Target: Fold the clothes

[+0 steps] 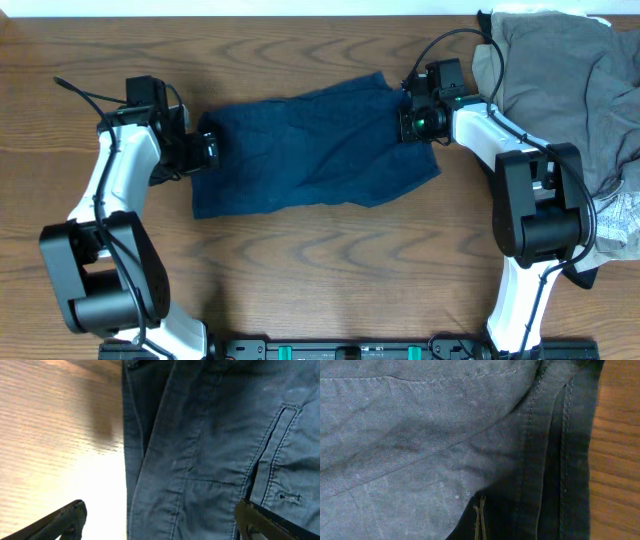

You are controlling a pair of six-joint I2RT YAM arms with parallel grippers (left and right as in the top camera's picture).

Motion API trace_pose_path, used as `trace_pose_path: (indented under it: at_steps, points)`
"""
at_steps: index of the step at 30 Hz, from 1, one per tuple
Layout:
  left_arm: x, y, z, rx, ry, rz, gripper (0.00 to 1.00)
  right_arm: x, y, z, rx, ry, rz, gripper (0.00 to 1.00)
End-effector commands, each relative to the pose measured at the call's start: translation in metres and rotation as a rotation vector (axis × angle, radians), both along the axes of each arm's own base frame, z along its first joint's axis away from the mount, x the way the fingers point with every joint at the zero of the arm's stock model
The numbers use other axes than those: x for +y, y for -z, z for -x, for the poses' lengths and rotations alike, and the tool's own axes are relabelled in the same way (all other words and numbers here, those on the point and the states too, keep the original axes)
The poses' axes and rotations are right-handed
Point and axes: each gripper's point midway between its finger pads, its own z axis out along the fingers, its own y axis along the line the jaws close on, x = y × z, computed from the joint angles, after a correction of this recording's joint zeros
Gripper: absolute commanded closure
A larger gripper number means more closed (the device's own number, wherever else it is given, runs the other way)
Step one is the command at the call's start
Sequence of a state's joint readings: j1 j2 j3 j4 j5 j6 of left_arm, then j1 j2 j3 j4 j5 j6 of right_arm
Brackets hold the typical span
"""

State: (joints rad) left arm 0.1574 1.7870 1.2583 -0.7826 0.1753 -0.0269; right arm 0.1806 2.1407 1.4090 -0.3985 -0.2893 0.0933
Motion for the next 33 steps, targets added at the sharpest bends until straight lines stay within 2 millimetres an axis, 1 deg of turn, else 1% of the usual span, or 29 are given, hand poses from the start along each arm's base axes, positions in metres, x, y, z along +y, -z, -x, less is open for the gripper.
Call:
trace_pose_path:
  at_steps: [1,7,11,16,21,28,29,31,33]
  points:
    - [-0.002,0.009,-0.004,0.015,-0.009,0.038,0.05,-0.002,0.014,0.005,0.019,-0.016,0.042,0.99]
    - [0.003,0.025,-0.003,0.048,-0.032,0.101,0.05,-0.002,0.015,0.005,0.017,-0.023,0.045,0.99]
    - [0.001,0.03,-0.002,0.05,-0.019,0.159,0.05,-0.002,0.015,0.005,0.014,-0.029,0.048,0.99]
    - [0.001,0.04,0.0,0.074,-0.023,0.17,0.05,-0.003,0.015,0.005,0.013,-0.032,0.05,0.99]
    - [-0.011,0.053,0.0,0.092,0.021,0.241,0.05,-0.009,0.016,0.003,0.007,-0.017,0.084,0.99]
    - [-0.017,0.077,0.003,0.139,0.017,0.287,0.05,-0.011,0.016,0.002,0.005,-0.014,0.095,0.99]
    - [-0.02,0.08,0.003,0.139,0.017,0.305,0.07,-0.011,0.016,0.002,0.005,-0.014,0.095,0.99]
    - [-0.029,0.083,0.0,0.133,0.021,0.36,0.15,-0.011,0.016,0.002,0.005,-0.013,0.094,0.99]
    - [-0.035,0.088,-0.003,0.128,0.026,0.395,0.26,-0.011,0.016,0.002,0.005,-0.014,0.094,0.99]
